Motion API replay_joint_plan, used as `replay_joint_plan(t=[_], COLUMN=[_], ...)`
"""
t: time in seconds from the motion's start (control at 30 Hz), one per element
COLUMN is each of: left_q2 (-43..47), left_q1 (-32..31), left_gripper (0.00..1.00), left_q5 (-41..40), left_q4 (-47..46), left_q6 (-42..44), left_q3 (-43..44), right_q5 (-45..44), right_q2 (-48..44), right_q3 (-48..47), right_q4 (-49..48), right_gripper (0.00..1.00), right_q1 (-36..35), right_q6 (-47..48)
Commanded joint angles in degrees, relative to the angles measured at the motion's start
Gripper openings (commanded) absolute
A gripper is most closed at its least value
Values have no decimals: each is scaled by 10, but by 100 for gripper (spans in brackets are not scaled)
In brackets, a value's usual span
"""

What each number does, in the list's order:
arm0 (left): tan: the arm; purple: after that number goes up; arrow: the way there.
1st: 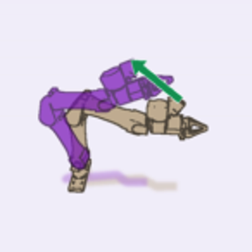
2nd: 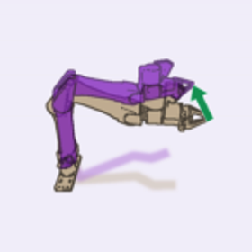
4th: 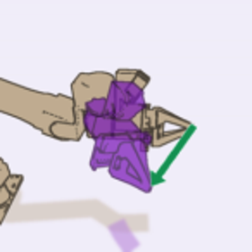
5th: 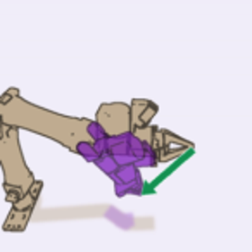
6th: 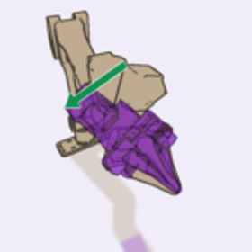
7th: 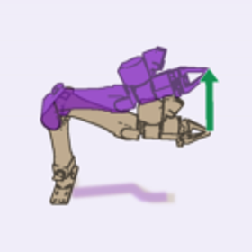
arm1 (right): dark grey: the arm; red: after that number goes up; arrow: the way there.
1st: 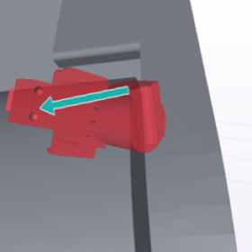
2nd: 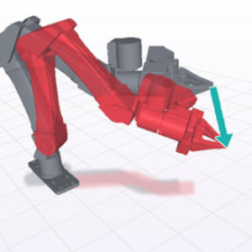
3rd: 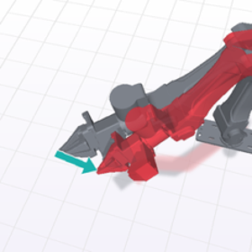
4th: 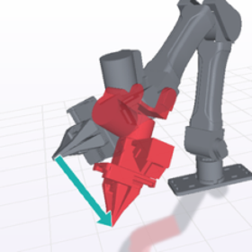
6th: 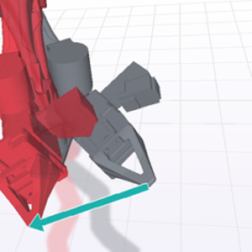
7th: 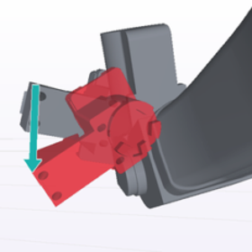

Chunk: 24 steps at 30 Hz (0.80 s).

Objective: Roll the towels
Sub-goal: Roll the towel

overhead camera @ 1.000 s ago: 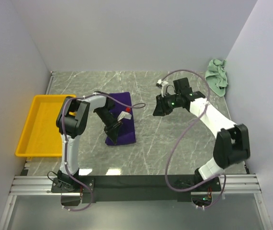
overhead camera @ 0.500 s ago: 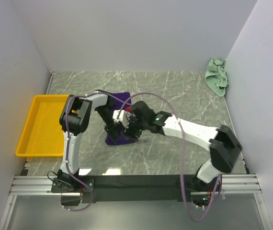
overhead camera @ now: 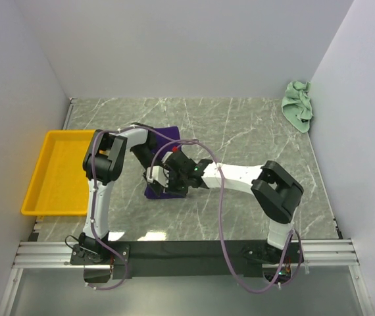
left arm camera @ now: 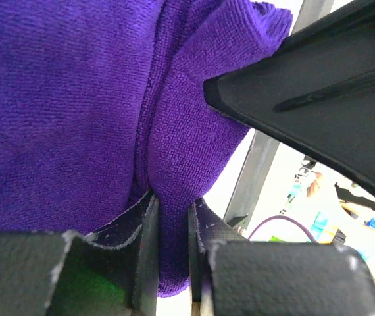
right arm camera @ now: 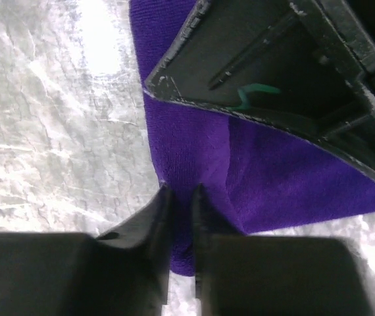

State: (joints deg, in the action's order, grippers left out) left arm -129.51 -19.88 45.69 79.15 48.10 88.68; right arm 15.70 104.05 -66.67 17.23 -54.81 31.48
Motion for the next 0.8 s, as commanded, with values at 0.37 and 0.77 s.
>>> replay_joint_plan(t=[0.37,0.77], left_q2=[20,105], left_q1=[94,277], left_gripper=[39,50], left_q5=[31,121], left_q4=[-65,-44], left_q6=[30,8], left_q3=[39,97], right_q5=[231,307], right_q2=[115,213], right_q3=[-132,-221], right_q4=[216,308], right_gripper=[0,0], right_q1=[64,96], right_q6=[-16,-25])
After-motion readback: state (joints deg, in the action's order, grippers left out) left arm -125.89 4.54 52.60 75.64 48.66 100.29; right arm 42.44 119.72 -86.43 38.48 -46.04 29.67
